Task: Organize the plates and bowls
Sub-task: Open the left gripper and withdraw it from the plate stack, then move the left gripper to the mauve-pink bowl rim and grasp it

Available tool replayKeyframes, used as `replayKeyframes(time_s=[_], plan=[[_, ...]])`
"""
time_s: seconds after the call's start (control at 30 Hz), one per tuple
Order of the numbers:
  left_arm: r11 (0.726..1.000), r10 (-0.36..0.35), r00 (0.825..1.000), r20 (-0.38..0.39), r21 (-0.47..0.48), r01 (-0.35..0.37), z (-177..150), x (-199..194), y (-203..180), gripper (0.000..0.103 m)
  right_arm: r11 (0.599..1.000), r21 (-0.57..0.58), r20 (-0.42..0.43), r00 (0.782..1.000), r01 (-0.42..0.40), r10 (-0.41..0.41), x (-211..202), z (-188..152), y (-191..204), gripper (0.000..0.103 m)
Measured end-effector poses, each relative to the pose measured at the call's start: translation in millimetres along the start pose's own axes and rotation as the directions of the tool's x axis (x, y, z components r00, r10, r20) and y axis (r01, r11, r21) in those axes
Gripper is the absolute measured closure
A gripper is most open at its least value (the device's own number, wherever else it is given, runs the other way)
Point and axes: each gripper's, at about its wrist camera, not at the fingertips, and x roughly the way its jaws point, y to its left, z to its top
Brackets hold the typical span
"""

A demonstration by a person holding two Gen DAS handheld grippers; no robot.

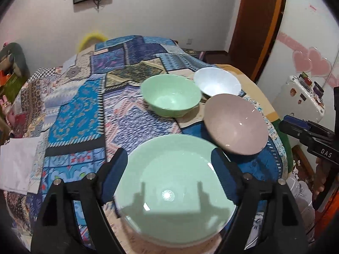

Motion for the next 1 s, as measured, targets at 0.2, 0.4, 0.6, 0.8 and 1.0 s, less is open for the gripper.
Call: replayKeyframes(time_s=[0.2,0.4,0.6,0.8,1.0], plan=[[0.999,-0.041,0.998,-0.047,0.001,0.041,13,31,-20,0.020,0.999,0.051,-0.012,1.000,0.013,-0.012,13,-2,-21,0.051],[0.998,-0.061,0.994,-0.093,-0.017,0.060,27,67,-30,0.020,0.996,0.087,-0.044,0.999,0.018,-0.014,33,-6,-35,0.051],[0.996,-0.090,0.986,-0.139,-0.034,0.086,35,104,-36,0.021,0.992,0.126,-0.078,0.997,0.010,0.000,51,-13,-45,0.051],[0.993,-0.114,0.976,-0.183,-0.037,0.109,38,134,-45,0.037,0.988,0.156,-0.100,0.995,0.002,0.014,58,-20,-51,0.051],[0.991,-0.135,0.965,-0.224,-0.018,0.134,37,154,-55,0.059,0.985,0.172,-0.111,0.993,-0.028,0.048,62,-24,-49,0.062]])
